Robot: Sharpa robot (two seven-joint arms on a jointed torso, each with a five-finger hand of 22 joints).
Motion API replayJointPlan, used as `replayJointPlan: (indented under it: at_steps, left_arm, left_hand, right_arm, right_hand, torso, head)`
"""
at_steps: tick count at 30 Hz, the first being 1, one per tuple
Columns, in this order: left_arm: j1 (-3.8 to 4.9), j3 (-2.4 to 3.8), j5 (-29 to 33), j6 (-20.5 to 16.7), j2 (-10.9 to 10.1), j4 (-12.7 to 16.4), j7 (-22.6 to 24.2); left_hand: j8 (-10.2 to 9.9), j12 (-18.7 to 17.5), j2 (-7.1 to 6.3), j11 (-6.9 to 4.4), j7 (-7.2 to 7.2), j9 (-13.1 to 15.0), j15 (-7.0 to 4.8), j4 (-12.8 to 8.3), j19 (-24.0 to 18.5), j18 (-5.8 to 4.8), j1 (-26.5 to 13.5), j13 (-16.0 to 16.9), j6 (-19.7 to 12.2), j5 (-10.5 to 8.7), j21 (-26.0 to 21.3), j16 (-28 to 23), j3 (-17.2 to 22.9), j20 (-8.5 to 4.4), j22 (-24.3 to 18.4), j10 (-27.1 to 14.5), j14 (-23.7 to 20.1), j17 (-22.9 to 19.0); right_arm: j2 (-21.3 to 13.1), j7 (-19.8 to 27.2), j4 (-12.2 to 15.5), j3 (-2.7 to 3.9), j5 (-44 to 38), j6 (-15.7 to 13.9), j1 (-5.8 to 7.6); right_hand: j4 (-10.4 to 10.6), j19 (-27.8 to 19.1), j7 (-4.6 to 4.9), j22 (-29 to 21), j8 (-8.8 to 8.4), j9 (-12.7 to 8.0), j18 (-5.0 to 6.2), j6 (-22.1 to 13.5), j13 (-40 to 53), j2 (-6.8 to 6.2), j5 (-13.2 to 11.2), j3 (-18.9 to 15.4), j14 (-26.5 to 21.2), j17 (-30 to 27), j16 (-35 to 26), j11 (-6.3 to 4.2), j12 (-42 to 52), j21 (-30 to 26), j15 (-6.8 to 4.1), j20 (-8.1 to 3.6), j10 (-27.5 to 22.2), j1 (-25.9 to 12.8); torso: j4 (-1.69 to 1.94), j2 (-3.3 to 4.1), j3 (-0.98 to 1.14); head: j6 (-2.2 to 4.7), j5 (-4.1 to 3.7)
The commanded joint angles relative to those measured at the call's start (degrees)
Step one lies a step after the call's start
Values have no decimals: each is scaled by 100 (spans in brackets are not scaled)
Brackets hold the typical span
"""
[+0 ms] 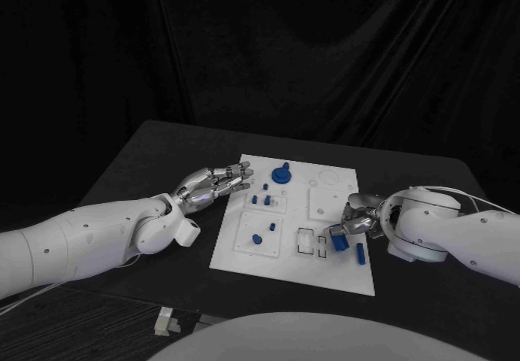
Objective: Assemble the parts on the task board
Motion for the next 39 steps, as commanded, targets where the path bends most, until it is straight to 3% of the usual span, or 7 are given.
replayJointPlan:
  at_steps: [1, 7, 18, 22, 26, 34, 39]
  left_arm:
    - [-9, 4, 34, 75, 9, 0, 159]
    - [-9, 5, 34, 81, 18, -1, 170]
    - [-10, 5, 34, 99, 14, -24, 172]
    - [-10, 5, 34, 101, 14, -24, 174]
    - [-10, 5, 34, 104, 17, -28, 175]
    - [-10, 5, 34, 113, 17, -26, 175]
    - [-10, 5, 34, 120, 17, -27, 167]
  left_hand:
    - [104, 86, 22, 37, 29, 29, 54, -1, -40, -173, 32, -3, 29, 113, -28, 56, 80, 17, -56, -27, -22, 38]
    - [104, 88, 23, 39, 30, 29, 56, -3, -44, -173, 35, -2, 27, 116, -29, 56, 89, 16, -67, -27, -23, 37]
    - [103, 82, 25, 43, 33, 28, 59, -7, -48, -174, 40, -3, 21, 120, -31, 53, 103, 16, -75, -30, -26, 37]
    - [103, 84, 25, 44, 34, 28, 60, -8, -46, -174, 41, -3, 19, 121, -30, 54, 106, 15, -71, -30, -25, 37]
    - [103, 84, 25, 44, 34, 28, 60, -8, -46, -174, 41, -3, 19, 121, -30, 54, 106, 15, -71, -30, -25, 37]
    - [103, 79, 25, 44, 34, 28, 62, -9, -49, -174, 43, -4, 17, 122, -31, 54, 110, 15, -78, -31, -26, 37]
    - [103, 79, 25, 44, 34, 28, 62, -9, -49, -174, 43, -4, 17, 122, -31, 54, 110, 15, -78, -31, -26, 37]
  right_arm:
    - [-23, 26, 80, 7, 1086, -597, 74]
    - [60, -116, 70, 6, 1781, -443, 108]
    - [313, -213, -81, 5, 2118, -330, -39]
    - [405, -263, -161, 5, 2133, -214, -80]
    - [480, -294, -214, 5, 2139, -125, -108]
    - [577, -307, -266, 5, 1997, -114, -129]
    - [613, -329, -278, 5, 1922, -104, -133]
  right_hand:
    - [-263, 41, -103, 819, 222, 477, 85, 16, 1534, 278, 698, 914, 579, 1502, 89, -160, 72, -41, -144, -20, 607, 371]
    - [-234, 36, -93, 809, 220, 522, 91, -28, 1534, 316, 658, 945, 573, 1483, 73, -154, 72, -87, -143, -23, 607, 269]
    - [-234, 8, -67, 783, 181, 557, 107, -132, 1534, 369, 546, 997, 561, 1440, 38, -134, 72, -195, -130, -15, 607, 202]
    - [-234, -2, -52, 774, 165, 570, 112, -173, 1534, 380, 474, 1004, 558, 1430, 28, -122, 72, -233, -121, -9, 607, 168]
    - [-146, 3, -38, 775, 162, 608, 110, -184, 1534, 438, 102, 963, 555, 1416, 16, -105, 72, -239, -103, 8, 607, 0]
    - [-129, 10, -30, 775, 140, 639, 113, -221, 1534, 462, -150, 938, 551, 1400, 1, -98, 72, -254, -99, 14, 607, -77]
    - [-29, 22, -10, 775, 110, 667, 113, -256, 1534, 508, -584, 857, 547, 1386, -12, -81, 72, -266, -85, 27, 607, -233]
  torso:
    - [2, -4, -1]
    - [3, -5, -1]
    - [9, -6, -12]
    - [11, 2, -7]
    - [4, 5, -2]
    - [4, 7, -1]
    - [1, 3, -2]
  head:
    - [0, -30]
    - [0, -39]
    - [0, -41]
    - [0, -44]
    - [0, -44]
    - [0, -39]
    - [0, -29]
